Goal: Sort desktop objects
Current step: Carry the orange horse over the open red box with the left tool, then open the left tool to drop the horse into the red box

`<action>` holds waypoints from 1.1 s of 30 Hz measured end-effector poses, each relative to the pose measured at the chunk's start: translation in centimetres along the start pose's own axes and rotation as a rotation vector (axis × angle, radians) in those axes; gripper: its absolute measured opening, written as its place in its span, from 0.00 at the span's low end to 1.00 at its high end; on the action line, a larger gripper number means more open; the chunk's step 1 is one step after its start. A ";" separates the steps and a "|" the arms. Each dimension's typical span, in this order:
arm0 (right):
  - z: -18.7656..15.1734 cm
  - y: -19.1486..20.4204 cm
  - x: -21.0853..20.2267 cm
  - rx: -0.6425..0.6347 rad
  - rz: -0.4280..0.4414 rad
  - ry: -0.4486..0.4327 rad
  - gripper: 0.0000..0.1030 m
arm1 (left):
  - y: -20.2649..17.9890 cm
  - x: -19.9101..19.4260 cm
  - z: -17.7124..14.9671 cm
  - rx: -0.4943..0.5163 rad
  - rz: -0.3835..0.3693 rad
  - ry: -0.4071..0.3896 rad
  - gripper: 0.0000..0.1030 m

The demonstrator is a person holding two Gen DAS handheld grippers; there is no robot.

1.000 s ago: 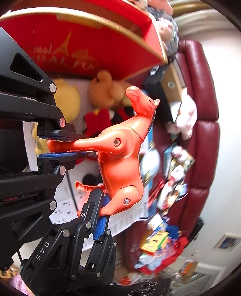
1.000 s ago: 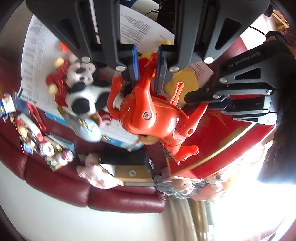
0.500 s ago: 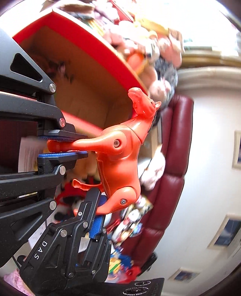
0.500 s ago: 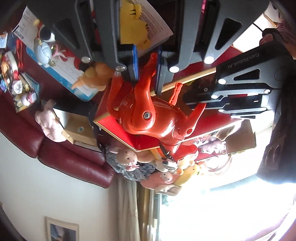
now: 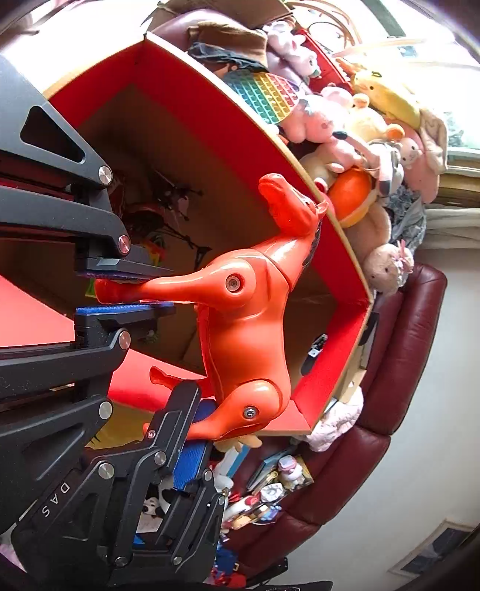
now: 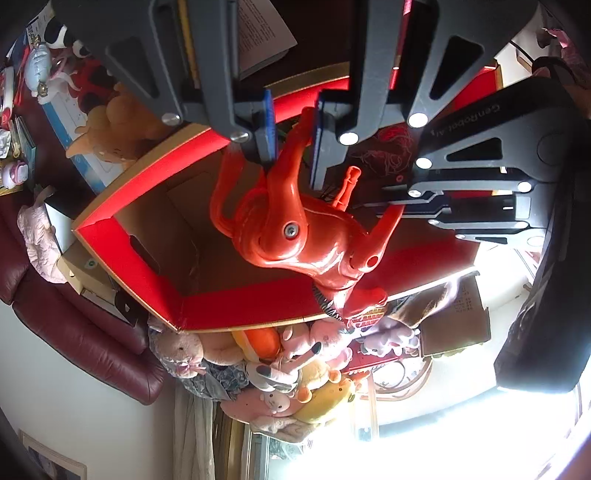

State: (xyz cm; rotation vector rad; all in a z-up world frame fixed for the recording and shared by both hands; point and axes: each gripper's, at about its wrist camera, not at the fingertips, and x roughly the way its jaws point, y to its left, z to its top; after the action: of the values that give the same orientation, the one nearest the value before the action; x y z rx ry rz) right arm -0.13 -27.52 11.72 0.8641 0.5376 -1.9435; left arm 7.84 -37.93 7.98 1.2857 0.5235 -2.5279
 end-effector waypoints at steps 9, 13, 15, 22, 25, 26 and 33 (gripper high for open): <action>0.8 -2.6 5.3 0.034 -0.033 0.128 0.17 | -0.2 7.3 2.1 0.019 -0.018 0.184 0.08; 0.7 -2.9 7.6 0.039 -0.040 0.188 0.16 | 0.3 9.6 2.0 -0.011 -0.039 0.256 0.08; 0.8 -3.1 8.3 0.045 -0.033 0.202 0.16 | 0.5 10.1 1.9 -0.015 -0.038 0.273 0.08; 1.0 -2.9 8.8 0.051 -0.015 0.212 0.16 | 1.4 10.6 2.2 -0.037 -0.047 0.285 0.08; 1.0 -3.0 8.9 0.060 -0.006 0.215 0.16 | 1.9 11.1 2.7 -0.044 -0.055 0.288 0.08; 1.0 -3.0 8.9 0.064 -0.003 0.216 0.16 | 1.9 11.1 2.6 -0.046 -0.058 0.290 0.08; 0.8 -3.6 9.2 0.105 0.012 0.225 0.19 | 1.5 11.1 2.6 -0.047 -0.061 0.295 0.08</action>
State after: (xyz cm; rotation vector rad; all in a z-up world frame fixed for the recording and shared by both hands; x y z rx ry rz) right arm -6.69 -31.53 5.41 1.1591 0.5626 -1.8884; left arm 0.15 -41.12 0.04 1.6588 0.6875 -2.3683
